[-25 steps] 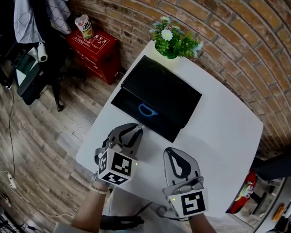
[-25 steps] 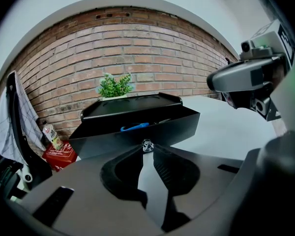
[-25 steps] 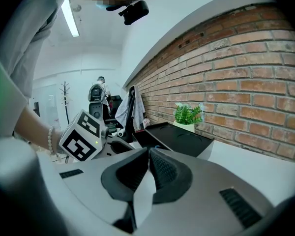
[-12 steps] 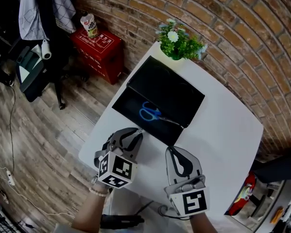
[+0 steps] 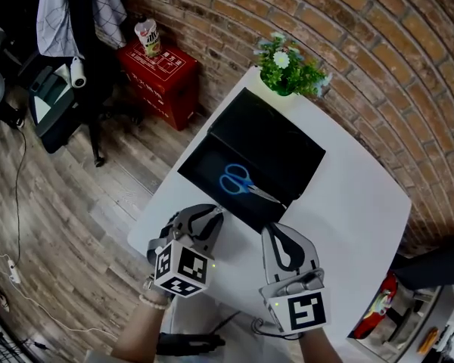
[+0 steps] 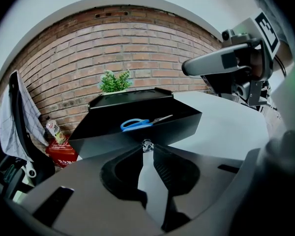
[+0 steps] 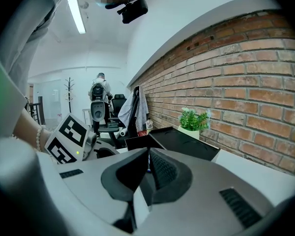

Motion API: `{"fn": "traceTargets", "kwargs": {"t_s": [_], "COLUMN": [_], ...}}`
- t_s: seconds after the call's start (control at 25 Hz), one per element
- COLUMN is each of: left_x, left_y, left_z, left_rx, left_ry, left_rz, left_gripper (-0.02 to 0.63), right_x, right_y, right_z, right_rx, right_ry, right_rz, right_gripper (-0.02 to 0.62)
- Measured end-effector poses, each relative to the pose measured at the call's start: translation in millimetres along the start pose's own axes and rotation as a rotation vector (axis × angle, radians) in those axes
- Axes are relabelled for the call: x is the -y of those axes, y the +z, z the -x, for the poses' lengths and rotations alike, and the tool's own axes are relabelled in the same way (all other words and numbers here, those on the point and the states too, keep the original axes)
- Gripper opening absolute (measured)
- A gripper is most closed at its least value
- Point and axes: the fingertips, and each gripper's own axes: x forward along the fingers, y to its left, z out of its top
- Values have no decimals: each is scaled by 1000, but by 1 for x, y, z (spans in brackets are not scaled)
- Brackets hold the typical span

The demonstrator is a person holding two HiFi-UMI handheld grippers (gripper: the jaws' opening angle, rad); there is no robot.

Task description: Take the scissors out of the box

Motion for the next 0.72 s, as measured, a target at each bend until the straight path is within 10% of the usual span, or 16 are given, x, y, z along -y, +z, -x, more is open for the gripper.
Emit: {"fn": "traceTargets", "kwargs": {"t_s": [0.72], "left_x": [5], "left_y": [-10], "left_z": [12], "left_rx": [-7], "left_ry": [-4], "left_rz": [12], "left_gripper": [78], "right_x": [-4], "right_y": [10], "right_z": [-46], "right_rx": [-109], "right_ry": [147], "right_rz": [204], "right_gripper": [44]}}
